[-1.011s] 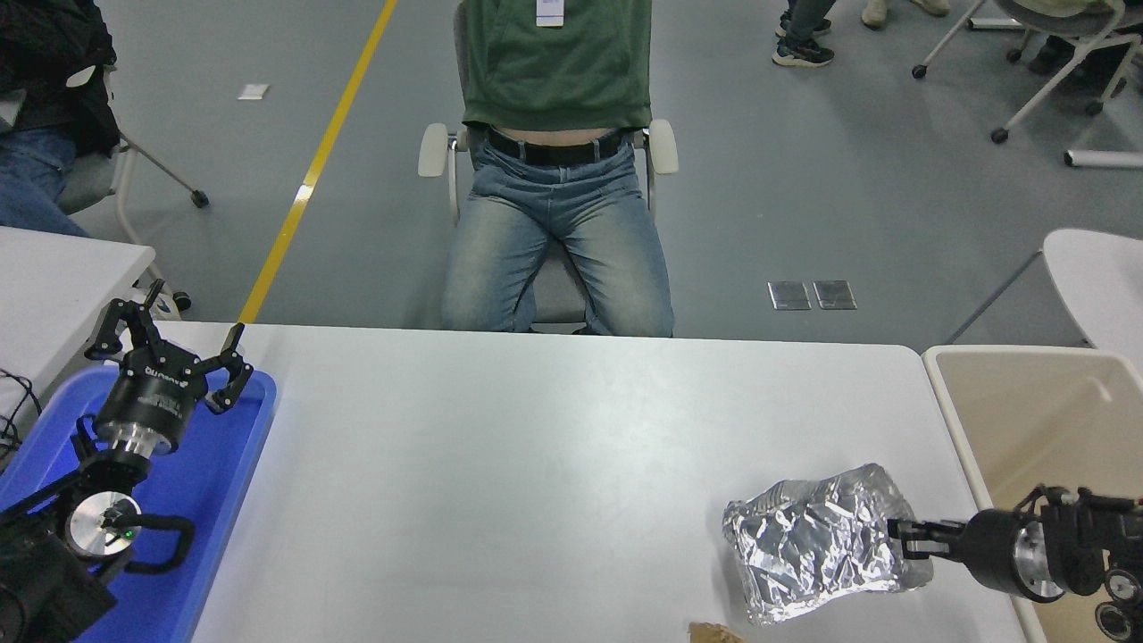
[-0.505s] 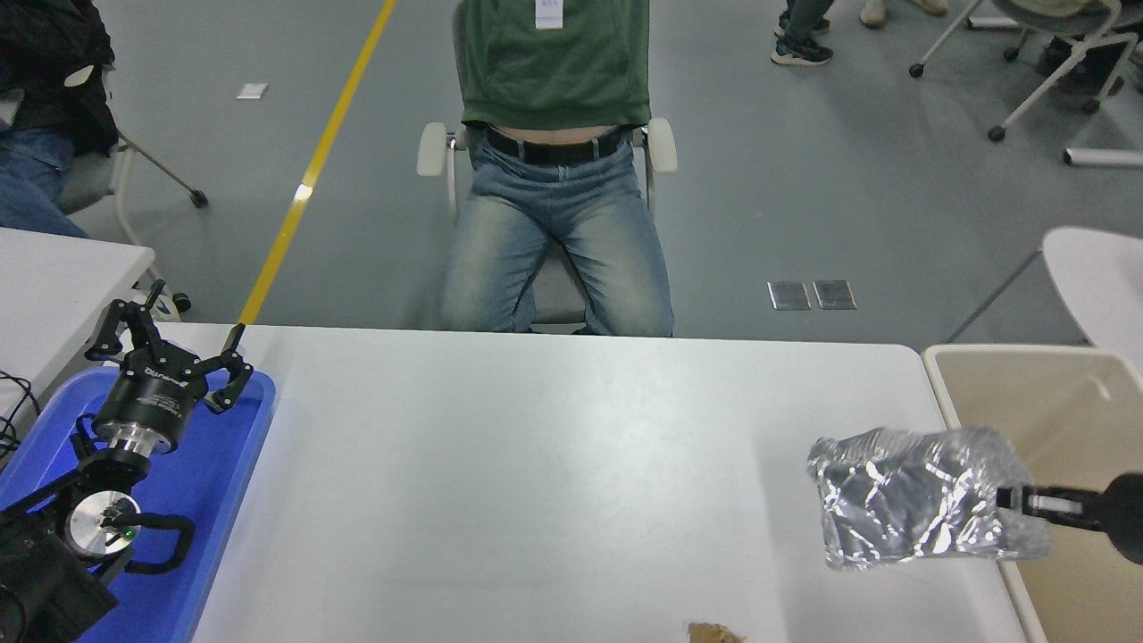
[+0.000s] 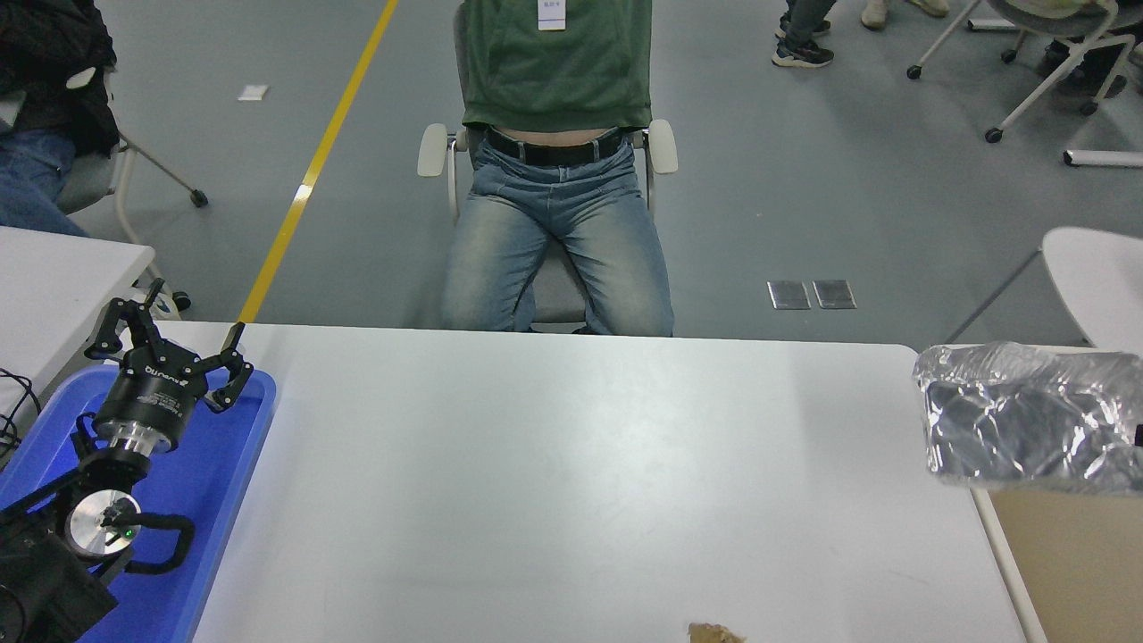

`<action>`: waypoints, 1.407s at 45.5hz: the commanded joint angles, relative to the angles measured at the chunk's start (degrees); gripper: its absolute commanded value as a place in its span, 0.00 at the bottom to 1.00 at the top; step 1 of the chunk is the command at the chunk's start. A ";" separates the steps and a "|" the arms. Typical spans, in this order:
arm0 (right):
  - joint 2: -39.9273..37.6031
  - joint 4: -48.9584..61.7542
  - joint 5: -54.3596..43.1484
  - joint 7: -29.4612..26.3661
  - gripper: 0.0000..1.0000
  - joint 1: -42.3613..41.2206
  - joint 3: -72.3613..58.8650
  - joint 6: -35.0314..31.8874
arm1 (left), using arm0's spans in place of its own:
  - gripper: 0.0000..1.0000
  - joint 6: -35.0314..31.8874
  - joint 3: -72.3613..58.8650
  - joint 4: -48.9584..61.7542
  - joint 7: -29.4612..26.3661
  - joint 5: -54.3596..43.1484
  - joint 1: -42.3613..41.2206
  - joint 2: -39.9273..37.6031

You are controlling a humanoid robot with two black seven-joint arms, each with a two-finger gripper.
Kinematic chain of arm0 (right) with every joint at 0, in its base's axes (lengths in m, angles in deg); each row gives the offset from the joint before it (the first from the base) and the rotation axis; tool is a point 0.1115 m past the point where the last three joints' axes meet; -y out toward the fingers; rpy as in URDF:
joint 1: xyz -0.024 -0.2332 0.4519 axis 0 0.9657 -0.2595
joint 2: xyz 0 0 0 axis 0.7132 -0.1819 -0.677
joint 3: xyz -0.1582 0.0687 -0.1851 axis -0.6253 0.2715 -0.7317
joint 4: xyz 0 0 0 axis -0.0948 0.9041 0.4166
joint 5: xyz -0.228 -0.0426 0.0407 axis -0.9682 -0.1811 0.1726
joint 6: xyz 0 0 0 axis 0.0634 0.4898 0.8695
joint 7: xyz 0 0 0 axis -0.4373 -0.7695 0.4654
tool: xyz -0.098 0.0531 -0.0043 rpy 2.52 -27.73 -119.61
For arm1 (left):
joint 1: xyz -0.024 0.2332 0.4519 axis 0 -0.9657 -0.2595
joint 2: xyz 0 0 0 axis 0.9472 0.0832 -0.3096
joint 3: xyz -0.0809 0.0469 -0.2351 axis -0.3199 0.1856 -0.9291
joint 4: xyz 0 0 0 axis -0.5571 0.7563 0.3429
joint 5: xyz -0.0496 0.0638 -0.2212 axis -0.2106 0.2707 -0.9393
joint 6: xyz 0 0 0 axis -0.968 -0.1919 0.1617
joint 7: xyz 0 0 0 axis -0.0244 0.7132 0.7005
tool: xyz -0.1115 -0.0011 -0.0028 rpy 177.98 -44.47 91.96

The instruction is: Clean the table surface

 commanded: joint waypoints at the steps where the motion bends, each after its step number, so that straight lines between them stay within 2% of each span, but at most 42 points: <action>1: -2.87 0.07 1.23 -0.03 0.00 -3.91 0.08 -4.65 | 1.00 0.00 0.00 0.00 0.00 0.00 0.00 0.00; 16: -2.60 1.65 1.58 -0.12 0.00 -3.91 -0.10 -4.39 | 1.00 0.00 0.00 0.00 0.00 0.00 0.00 0.00; 24: 0.29 7.70 2.20 -0.38 0.00 -3.74 -1.06 -2.81 | 1.00 0.00 0.00 0.00 0.00 0.00 0.00 0.00; 41: 12.68 23.96 12.74 -0.56 0.00 2.85 -7.31 11.16 | 1.00 0.00 0.00 0.00 0.00 0.00 0.00 0.00; 64: 36.85 50.24 30.41 -0.56 0.00 18.76 -6.25 27.77 | 1.00 0.00 0.00 0.00 0.00 0.00 0.00 0.00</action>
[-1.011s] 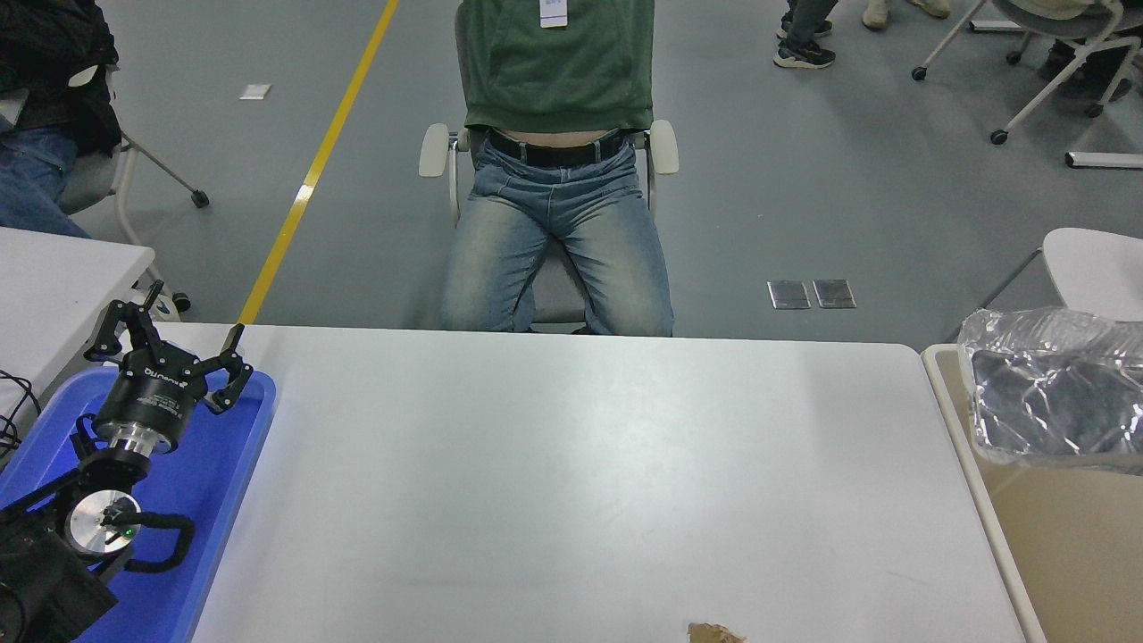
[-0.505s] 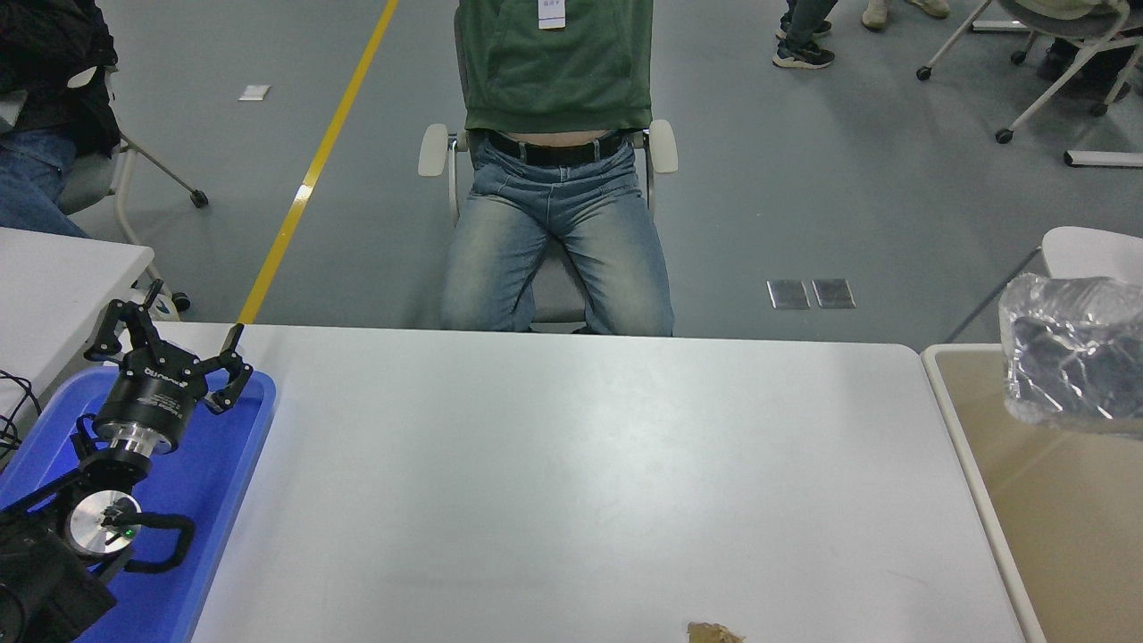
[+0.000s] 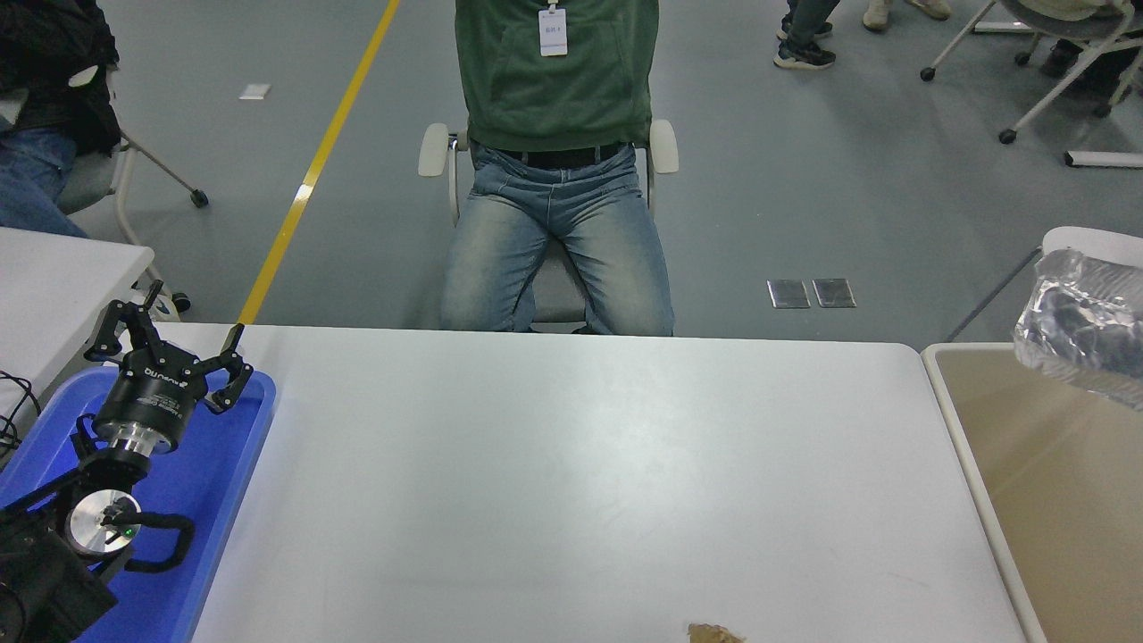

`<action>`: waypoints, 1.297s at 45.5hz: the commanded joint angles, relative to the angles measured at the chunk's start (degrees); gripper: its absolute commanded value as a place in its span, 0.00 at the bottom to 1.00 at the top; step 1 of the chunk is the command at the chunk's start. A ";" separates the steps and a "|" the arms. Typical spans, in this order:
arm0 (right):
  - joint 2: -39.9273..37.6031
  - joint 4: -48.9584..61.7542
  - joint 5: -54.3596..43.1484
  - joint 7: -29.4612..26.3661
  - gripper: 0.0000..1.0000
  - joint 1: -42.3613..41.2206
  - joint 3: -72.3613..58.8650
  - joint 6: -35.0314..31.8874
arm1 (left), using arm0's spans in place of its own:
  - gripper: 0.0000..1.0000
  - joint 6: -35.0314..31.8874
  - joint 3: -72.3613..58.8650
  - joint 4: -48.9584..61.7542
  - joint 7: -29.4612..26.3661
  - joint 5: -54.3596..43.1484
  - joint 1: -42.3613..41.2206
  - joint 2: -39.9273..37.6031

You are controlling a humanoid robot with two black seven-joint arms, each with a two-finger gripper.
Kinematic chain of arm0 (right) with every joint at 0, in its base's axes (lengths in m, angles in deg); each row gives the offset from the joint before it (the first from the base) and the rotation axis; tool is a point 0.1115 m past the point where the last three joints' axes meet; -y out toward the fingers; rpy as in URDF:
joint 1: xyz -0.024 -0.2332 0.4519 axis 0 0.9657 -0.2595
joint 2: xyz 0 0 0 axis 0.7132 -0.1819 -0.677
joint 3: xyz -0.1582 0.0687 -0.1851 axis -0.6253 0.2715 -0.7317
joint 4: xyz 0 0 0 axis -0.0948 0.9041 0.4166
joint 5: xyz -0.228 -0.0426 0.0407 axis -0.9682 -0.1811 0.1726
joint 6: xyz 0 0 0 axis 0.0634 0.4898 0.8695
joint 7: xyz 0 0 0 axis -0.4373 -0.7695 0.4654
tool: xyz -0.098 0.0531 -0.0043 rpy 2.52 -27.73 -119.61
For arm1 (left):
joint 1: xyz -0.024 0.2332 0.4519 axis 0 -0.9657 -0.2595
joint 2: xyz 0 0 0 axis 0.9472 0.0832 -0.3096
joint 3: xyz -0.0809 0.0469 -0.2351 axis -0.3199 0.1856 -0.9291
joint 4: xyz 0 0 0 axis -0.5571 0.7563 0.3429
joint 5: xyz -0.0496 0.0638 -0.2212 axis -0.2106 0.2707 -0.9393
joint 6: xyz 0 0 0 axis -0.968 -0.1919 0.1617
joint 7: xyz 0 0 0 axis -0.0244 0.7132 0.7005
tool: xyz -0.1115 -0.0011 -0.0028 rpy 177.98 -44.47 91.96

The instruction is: Clean the table surface

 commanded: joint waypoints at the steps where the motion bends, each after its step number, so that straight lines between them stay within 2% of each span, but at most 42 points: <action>1: 12.40 12.88 8.00 0.00 0.00 8.01 0.42 8.54 | 1.00 0.00 0.00 0.00 0.00 0.00 0.00 0.00; 10: 23.47 22.90 13.62 0.00 0.00 12.94 0.77 16.27 | 1.00 0.00 0.00 0.00 0.00 0.00 0.00 0.00; 21: 32.18 30.46 18.28 -0.18 0.00 16.80 3.05 23.92 | 1.00 0.00 0.00 0.00 0.00 0.00 0.00 0.00; 37: 46.07 45.05 21.01 -1.15 0.00 19.00 4.81 28.50 | 1.00 0.00 0.00 0.00 0.00 0.00 0.00 0.00; 59: 48.18 45.50 21.01 -1.76 0.00 19.36 6.92 29.64 | 1.00 0.00 0.00 0.00 0.00 0.00 0.00 0.00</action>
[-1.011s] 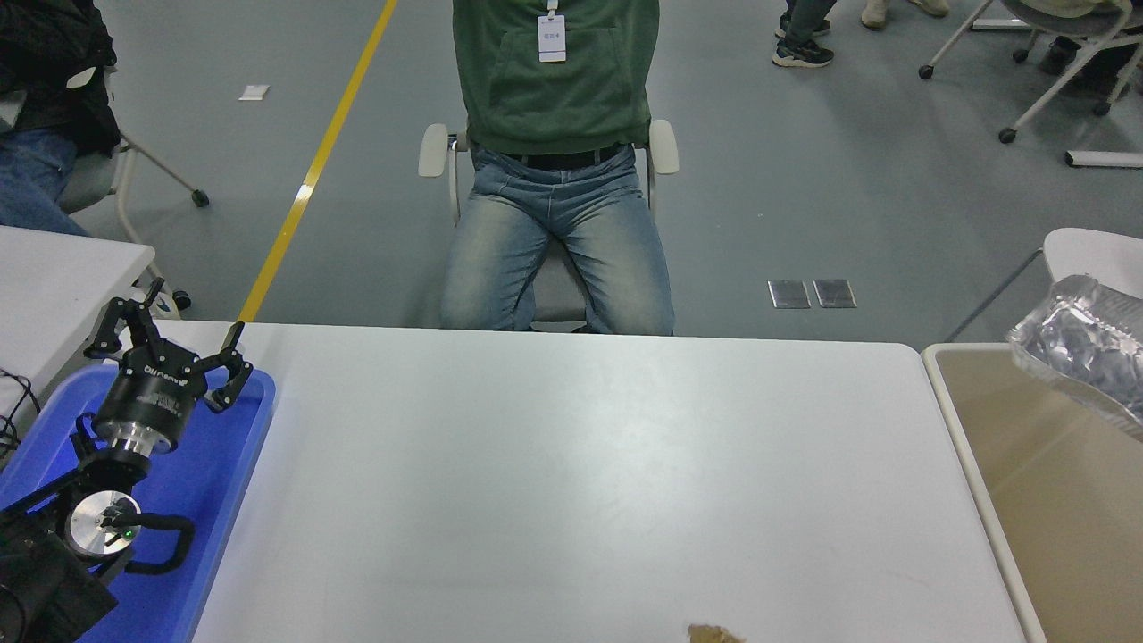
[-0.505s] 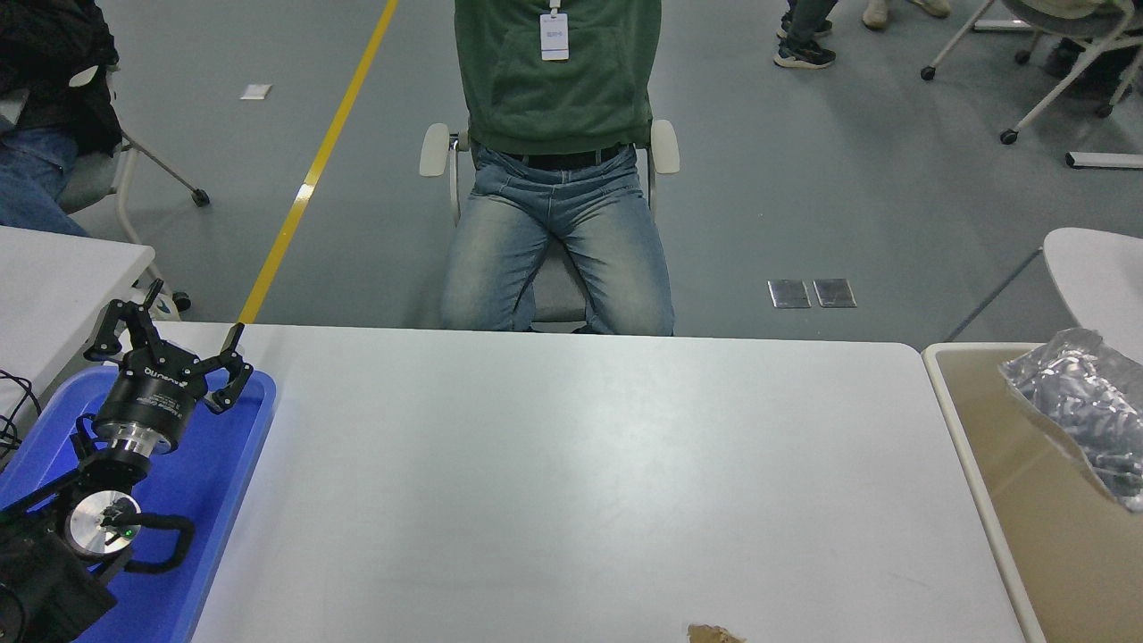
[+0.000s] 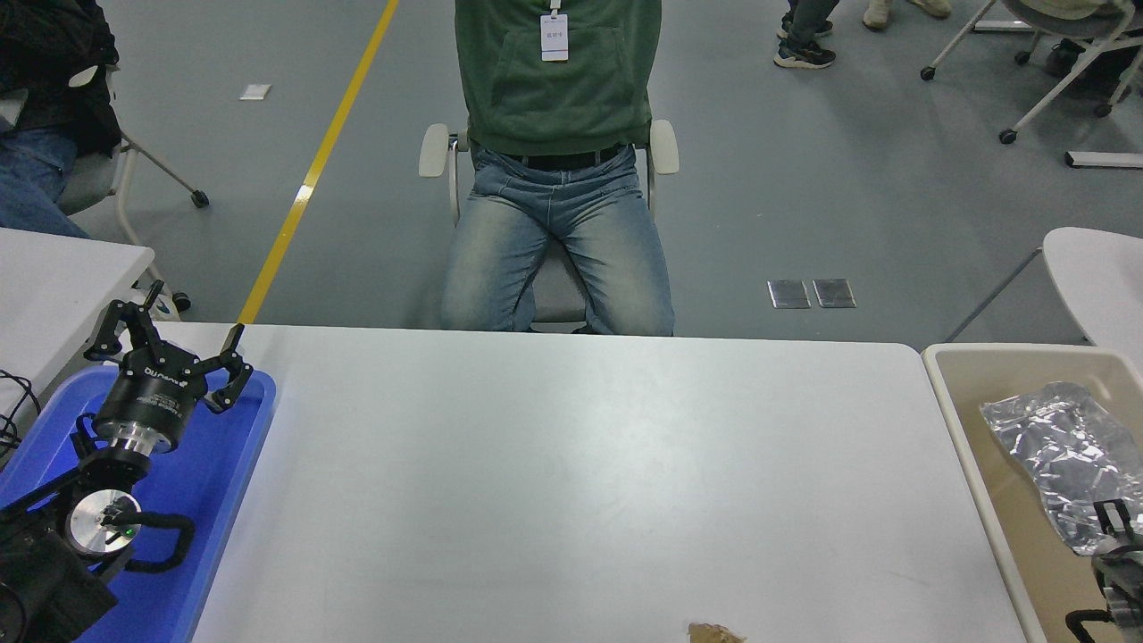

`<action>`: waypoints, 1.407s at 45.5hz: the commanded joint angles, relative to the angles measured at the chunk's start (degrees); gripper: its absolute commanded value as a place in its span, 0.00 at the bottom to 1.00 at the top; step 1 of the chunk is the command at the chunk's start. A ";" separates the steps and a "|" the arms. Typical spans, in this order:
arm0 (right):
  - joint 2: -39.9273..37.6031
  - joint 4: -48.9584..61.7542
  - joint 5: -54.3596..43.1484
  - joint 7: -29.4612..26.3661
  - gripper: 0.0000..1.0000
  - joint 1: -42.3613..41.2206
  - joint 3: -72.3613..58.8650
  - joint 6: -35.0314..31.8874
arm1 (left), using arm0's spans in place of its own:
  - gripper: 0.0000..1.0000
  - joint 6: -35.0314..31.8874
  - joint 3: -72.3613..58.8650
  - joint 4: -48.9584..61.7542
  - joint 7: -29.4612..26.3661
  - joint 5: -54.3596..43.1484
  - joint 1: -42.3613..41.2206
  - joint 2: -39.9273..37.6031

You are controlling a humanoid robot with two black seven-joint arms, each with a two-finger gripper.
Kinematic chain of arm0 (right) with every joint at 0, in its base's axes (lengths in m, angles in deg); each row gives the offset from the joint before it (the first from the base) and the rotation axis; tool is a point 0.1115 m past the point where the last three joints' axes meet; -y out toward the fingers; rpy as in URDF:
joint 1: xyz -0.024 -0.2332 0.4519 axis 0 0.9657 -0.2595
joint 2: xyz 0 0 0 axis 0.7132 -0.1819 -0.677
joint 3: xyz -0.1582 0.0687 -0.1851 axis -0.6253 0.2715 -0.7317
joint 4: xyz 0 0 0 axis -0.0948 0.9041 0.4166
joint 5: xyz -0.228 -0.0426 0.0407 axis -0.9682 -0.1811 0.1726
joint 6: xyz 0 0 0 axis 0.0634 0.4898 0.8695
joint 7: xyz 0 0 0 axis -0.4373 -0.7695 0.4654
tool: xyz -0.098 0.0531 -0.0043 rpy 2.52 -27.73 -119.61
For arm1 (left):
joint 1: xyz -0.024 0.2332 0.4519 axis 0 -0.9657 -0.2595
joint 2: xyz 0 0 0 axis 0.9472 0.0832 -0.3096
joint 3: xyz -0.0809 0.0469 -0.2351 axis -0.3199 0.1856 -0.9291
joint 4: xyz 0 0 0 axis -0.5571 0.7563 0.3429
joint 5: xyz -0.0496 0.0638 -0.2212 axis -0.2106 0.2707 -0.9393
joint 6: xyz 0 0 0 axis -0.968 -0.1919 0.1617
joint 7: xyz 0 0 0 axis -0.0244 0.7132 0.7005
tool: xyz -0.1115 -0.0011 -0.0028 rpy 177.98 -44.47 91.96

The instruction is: Clean the table surface

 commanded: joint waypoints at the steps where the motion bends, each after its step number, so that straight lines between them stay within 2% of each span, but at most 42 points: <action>1: 1.28 0.88 0.20 -0.13 0.04 0.27 0.44 0.60 | 1.00 0.00 0.00 0.00 0.00 0.00 0.00 0.00; 2: 1.28 0.79 0.20 -0.12 0.18 0.27 0.44 0.51 | 1.00 0.00 0.00 0.00 0.00 0.00 0.00 0.00; 5: 1.19 0.96 0.20 -0.12 0.81 0.27 0.62 0.77 | 1.00 0.00 0.00 0.00 0.00 0.00 0.00 0.00; 6: 1.19 0.79 0.20 -0.12 0.95 0.19 0.62 0.77 | 1.00 0.00 0.00 0.00 0.00 0.00 0.00 0.00; 7: 1.19 0.27 0.20 -0.12 1.00 0.01 0.62 0.60 | 1.00 0.00 0.00 0.00 0.00 0.00 0.00 0.00; 17: -0.30 -0.35 0.20 -0.12 1.00 -0.34 0.71 -0.54 | 1.00 0.00 0.00 0.00 0.00 0.00 0.00 0.00; 22: -3.19 -4.21 0.20 0.23 1.00 -0.52 2.02 -1.51 | 1.00 0.00 0.00 0.00 0.00 0.00 0.00 0.00; 34: -16.81 -26.53 0.12 0.58 1.00 -0.52 15.81 -1.60 | 1.00 0.00 0.00 0.00 0.00 0.00 0.00 0.00; 40: -20.07 -37.25 0.12 0.58 1.00 0.27 23.37 -1.60 | 1.00 0.00 0.00 0.00 0.00 0.00 0.00 0.00; 52: -19.11 -53.78 -0.68 0.58 1.00 3.61 37.08 -1.69 | 1.00 0.00 0.00 0.00 0.00 0.00 0.00 0.00; 57: -15.60 -57.83 -0.76 0.58 1.00 4.58 41.39 -1.69 | 1.00 0.00 0.00 0.00 0.00 0.00 0.00 0.00; 64: -8.22 -58.01 -0.85 0.67 1.00 6.60 45.87 -1.95 | 1.00 0.00 0.00 0.00 0.00 0.00 0.00 0.00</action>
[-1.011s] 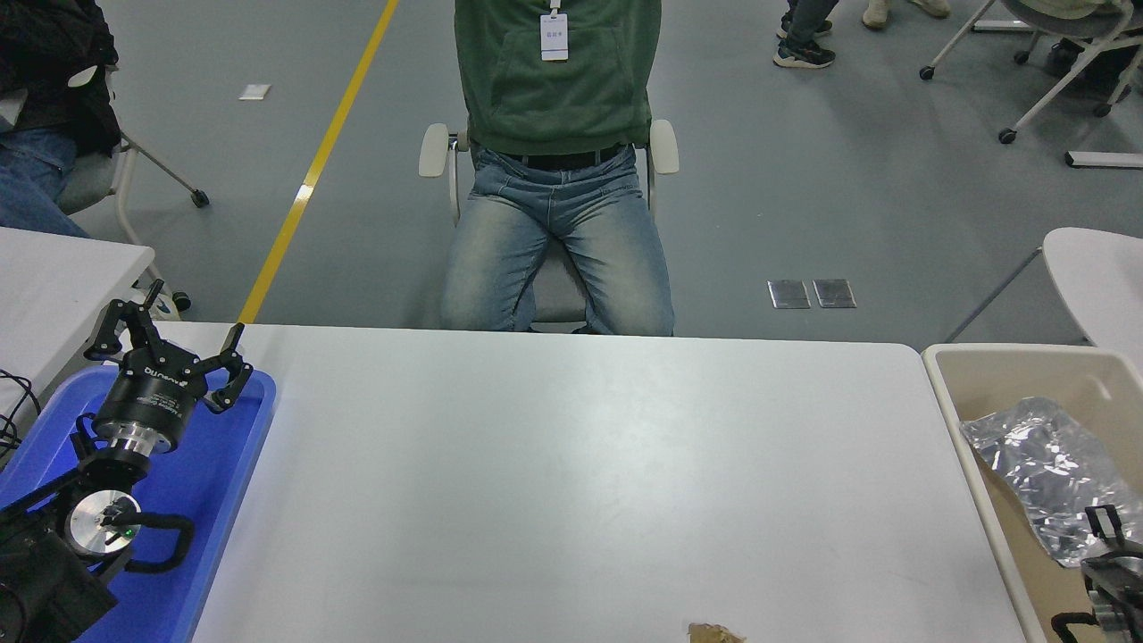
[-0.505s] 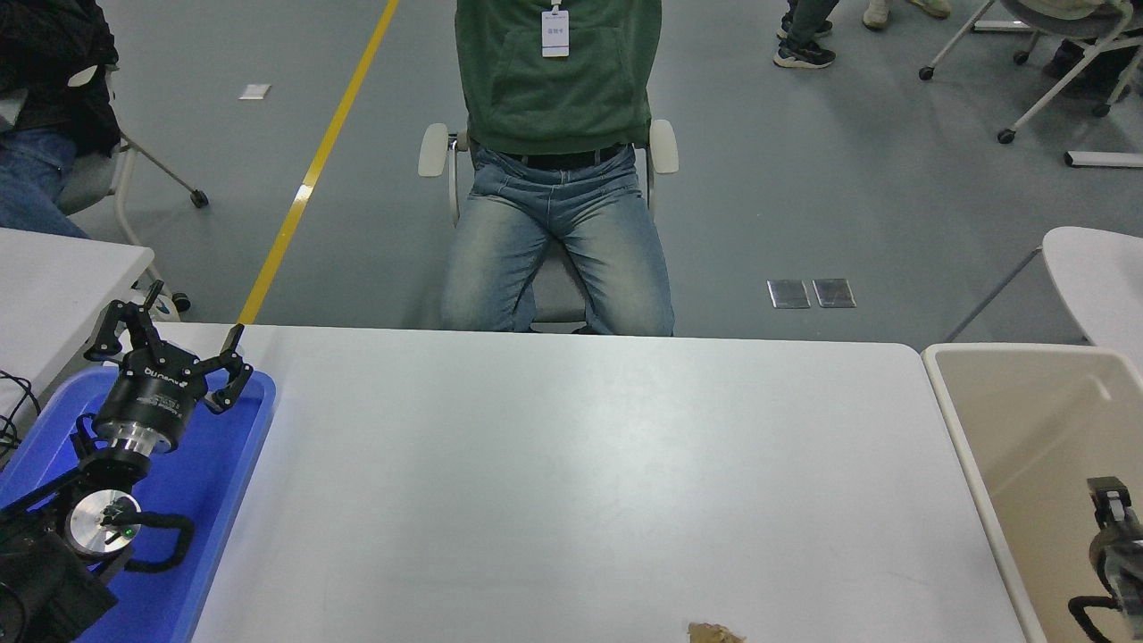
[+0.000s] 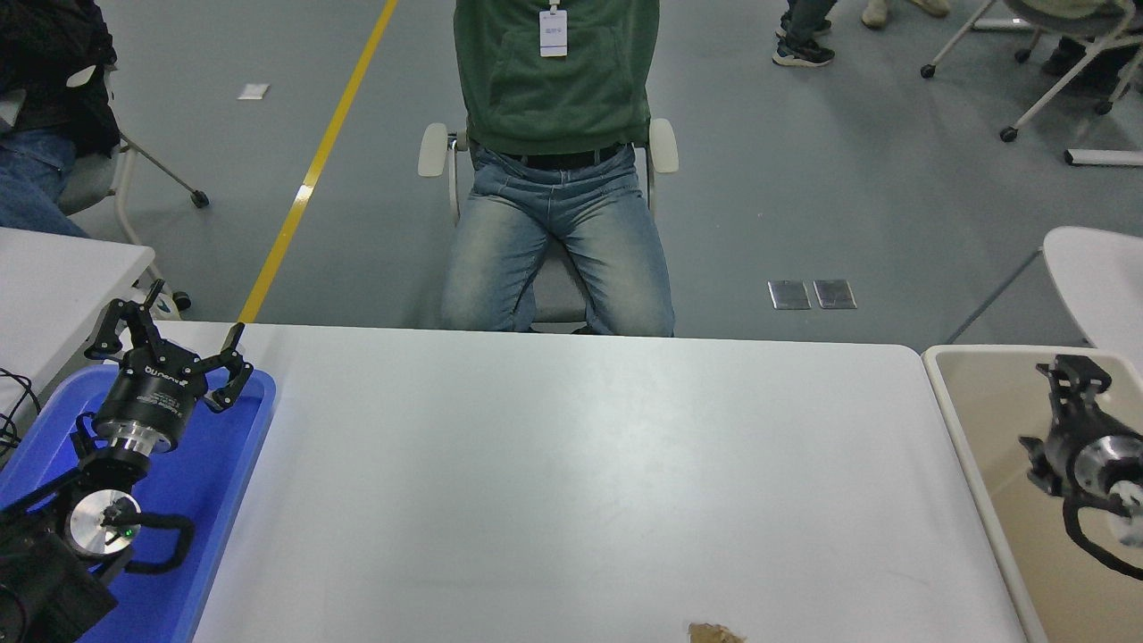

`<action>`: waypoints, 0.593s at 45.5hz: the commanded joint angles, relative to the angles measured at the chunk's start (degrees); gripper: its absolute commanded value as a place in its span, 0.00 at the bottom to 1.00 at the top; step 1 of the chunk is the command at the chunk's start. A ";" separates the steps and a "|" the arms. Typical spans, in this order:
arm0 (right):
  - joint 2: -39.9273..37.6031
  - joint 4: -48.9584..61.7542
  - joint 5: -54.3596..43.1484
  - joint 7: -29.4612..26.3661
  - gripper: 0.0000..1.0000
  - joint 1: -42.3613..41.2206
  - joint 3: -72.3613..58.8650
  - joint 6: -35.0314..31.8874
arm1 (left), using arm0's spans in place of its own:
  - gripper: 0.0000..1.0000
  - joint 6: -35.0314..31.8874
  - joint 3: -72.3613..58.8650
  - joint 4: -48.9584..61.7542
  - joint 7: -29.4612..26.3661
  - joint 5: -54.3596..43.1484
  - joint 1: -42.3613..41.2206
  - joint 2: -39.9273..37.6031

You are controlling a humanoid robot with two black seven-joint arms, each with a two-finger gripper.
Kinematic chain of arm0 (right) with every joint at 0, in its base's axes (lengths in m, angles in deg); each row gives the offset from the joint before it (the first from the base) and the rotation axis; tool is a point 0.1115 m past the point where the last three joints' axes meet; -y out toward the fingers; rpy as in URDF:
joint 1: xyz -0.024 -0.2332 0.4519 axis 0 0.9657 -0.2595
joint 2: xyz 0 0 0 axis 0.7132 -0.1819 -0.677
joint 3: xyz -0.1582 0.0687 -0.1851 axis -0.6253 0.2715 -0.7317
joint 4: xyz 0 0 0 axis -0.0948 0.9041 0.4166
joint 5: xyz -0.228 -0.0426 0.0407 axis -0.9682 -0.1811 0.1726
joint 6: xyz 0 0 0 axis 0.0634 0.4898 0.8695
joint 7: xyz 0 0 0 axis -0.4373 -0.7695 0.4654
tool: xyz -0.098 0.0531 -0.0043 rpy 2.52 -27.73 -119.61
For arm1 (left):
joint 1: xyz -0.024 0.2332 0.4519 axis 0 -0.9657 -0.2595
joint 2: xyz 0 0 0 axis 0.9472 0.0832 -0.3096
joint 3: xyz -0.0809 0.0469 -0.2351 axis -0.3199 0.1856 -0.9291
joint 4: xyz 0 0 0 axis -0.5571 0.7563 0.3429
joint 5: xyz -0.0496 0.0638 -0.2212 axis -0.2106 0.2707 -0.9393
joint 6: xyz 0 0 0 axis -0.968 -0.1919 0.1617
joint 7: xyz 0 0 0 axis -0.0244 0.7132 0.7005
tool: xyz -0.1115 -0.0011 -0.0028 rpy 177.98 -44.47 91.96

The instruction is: Clean the table surface

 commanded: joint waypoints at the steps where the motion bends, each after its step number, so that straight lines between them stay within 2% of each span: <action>1: 8.42 -6.19 -0.24 0.17 1.00 3.32 9.61 -0.27 | 1.00 0.00 0.00 0.01 0.00 0.00 0.00 0.00; 14: 23.54 -5.84 -0.59 2.81 1.00 5.87 18.40 -1.06 | 1.00 0.00 0.00 0.01 0.00 0.00 0.00 0.00; 27: 27.94 -5.48 -2.53 5.09 1.00 6.31 18.23 -0.97 | 1.00 0.00 0.00 0.01 0.00 0.00 0.00 0.00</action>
